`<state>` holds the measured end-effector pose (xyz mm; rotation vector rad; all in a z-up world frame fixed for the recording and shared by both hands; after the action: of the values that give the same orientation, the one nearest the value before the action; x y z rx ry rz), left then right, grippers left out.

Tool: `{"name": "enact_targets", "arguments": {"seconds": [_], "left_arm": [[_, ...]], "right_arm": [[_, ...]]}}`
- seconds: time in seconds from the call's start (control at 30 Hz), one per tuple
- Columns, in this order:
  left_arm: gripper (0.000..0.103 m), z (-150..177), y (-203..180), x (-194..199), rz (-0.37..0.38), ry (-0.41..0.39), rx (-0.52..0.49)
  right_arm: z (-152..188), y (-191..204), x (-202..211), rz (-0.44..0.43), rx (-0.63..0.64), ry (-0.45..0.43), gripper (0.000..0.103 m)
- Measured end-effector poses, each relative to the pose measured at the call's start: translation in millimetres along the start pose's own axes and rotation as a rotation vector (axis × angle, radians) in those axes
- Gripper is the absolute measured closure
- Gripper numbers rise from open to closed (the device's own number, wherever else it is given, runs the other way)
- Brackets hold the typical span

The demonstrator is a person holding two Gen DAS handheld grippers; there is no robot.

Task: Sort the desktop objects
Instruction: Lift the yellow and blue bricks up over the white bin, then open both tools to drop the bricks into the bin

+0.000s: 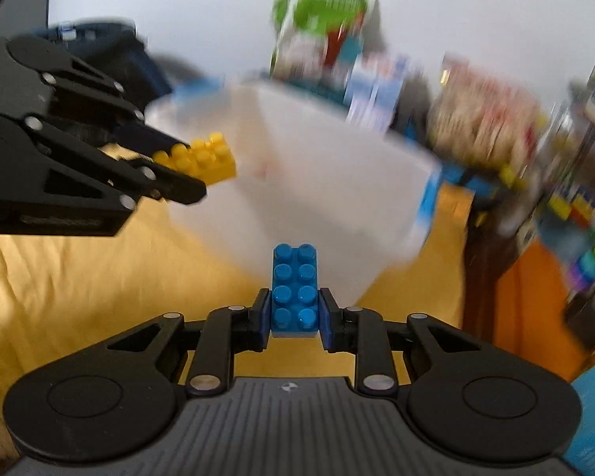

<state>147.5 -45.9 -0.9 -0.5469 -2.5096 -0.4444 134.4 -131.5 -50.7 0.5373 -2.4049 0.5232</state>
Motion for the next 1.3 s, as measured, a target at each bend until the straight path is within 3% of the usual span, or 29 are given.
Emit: {"name": "enact_targets", "arguments": {"seconds": [0.2,0.37,0.53,0.63,0.8,0.97,1.13,1.3], "left_arm": [[0.076,-35,28,-24,-0.078,-0.026,0.000],[0.076,-44,44,-59,-0.111,0.004,0.019],[0.073,-26,52,-107,-0.111,0.097,0.002],[0.055,-23,50,-118,-0.155,0.112,-0.022],[0.037,-32,54,-107,-0.238,0.093,-0.032],[0.034,-34,60,-98,-0.278,0.120,-0.014],[0.032,-27,61,-99,-0.245,0.185,0.021],[0.032,-21,64,-95,-0.236,0.196,0.042]], "right_arm": [[-55,-22,-2,0.025,-0.033,-0.105,0.076],[-68,-34,-40,0.035,-0.068,-0.072,0.076],[-66,-43,-81,0.047,-0.100,-0.010,0.074],[-62,-48,-95,0.063,-0.135,0.022,0.048],[-66,-57,-89,0.084,-0.151,0.005,0.044],[-70,-66,-84,0.101,-0.168,0.034,0.019],[-70,-66,-84,0.108,-0.133,0.086,0.012],[-64,-64,-86,0.095,-0.128,0.138,0.007]]}}
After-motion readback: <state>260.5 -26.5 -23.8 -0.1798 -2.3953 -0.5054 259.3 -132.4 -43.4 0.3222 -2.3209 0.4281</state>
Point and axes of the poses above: each gripper's, at about its wrist camera, not at the fingertips, and x roughly against the way its jaws point, y to its left, z to its underside, the point moved 8 cm from there along -x, roughly the way its jaws point, and after that the axes turned 1 degree about -y, right-handed, at the moved point
